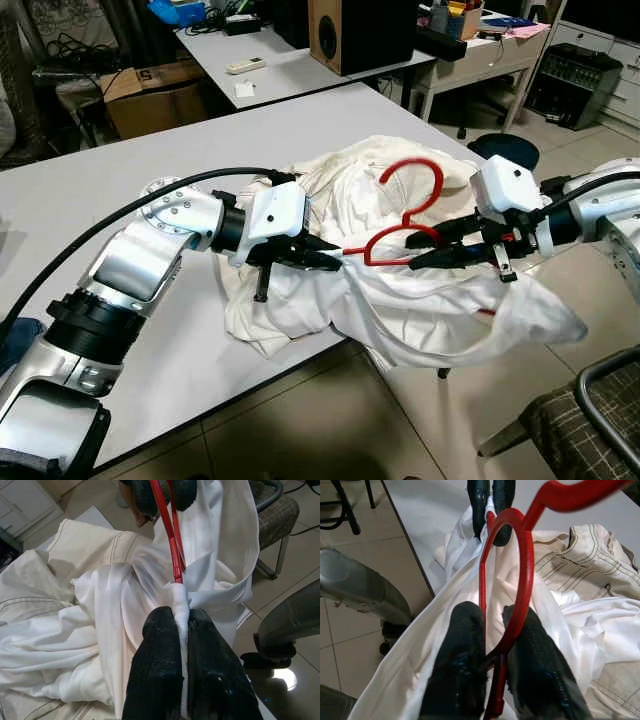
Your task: Hang hanger
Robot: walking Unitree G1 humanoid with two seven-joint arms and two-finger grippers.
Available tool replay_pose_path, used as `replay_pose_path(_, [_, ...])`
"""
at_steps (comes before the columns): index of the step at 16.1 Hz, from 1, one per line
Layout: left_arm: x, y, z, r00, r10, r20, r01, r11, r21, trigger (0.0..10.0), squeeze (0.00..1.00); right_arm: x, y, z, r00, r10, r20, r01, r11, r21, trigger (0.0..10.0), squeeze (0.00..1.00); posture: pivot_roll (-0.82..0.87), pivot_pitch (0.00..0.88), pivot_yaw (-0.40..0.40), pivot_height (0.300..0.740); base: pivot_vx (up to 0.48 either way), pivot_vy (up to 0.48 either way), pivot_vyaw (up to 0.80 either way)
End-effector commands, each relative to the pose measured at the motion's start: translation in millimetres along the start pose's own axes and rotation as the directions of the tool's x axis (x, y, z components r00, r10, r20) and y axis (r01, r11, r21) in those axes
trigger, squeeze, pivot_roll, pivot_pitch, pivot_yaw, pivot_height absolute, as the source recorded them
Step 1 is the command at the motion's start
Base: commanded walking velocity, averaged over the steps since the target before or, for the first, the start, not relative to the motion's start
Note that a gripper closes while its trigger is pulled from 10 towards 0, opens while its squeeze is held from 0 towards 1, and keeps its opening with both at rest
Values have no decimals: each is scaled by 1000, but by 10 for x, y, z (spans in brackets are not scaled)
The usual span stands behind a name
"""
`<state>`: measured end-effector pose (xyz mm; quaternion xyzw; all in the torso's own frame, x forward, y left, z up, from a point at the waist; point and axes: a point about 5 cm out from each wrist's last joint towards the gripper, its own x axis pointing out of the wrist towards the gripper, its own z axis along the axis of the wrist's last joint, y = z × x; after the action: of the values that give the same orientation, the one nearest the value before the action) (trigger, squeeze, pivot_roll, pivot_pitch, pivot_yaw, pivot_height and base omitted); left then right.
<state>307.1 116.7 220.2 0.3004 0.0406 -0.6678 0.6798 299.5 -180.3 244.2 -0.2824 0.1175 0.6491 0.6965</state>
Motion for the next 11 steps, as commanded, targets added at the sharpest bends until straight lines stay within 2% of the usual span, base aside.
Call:
replay_pose_path(1, [-14, 10, 108, 1000, -7, 8, 6, 999, 54, 0, 0, 2, -30, -1, 1000, -14, -6, 14, 1000, 1, 0, 0, -123, 0, 53, 740, 0, 0, 0])
replay_pose_path(3, [-41, 16, 111, 1000, 8, 15, -9, 999, 48, 0, 0, -8, -35, 24, 1000, -21, 10, 21, 1000, -1, 0, 0, -126, 0, 56, 740, 0, 0, 0])
replay_pose_path(4, [-41, 28, 115, 999, 25, 27, -27, 999, 45, 4314, 0, -19, -34, 31, 1000, -24, 18, 24, 1000, -2, 0, 0, -128, 0, 56, 740, 0, 0, 0])
replay_pose_path(5, [-38, 37, 117, 999, 35, 32, -36, 998, 42, 10000, 0, -24, -36, 32, 999, -26, 20, 26, 1000, -1, 0, 0, -129, 0, 56, 740, 0, 0, 0])
replay_pose_path(6, [-54, 53, 105, 996, 54, 64, -54, 999, 2, 10000, 322, -31, -25, 45, 999, -26, 31, 26, 1000, 2, 0, 0, -133, 0, 55, 740, 0, 0, 0])
replay_pose_path(7, [-80, 58, 101, 996, 49, 80, -48, 999, -20, 10000, 1000, -25, -25, 59, 999, -21, 35, 21, 1000, 1, 0, 0, -135, 0, 50, 740, 0, 0, 0])
replay_pose_path(11, [-220, 50, 85, 991, 79, 108, -72, 995, -65, 10000, 1000, 33, -5, 105, 998, 7, 62, -7, 1000, -7, 0, 0, -117, 0, 33, 740, 0, 0, 0])
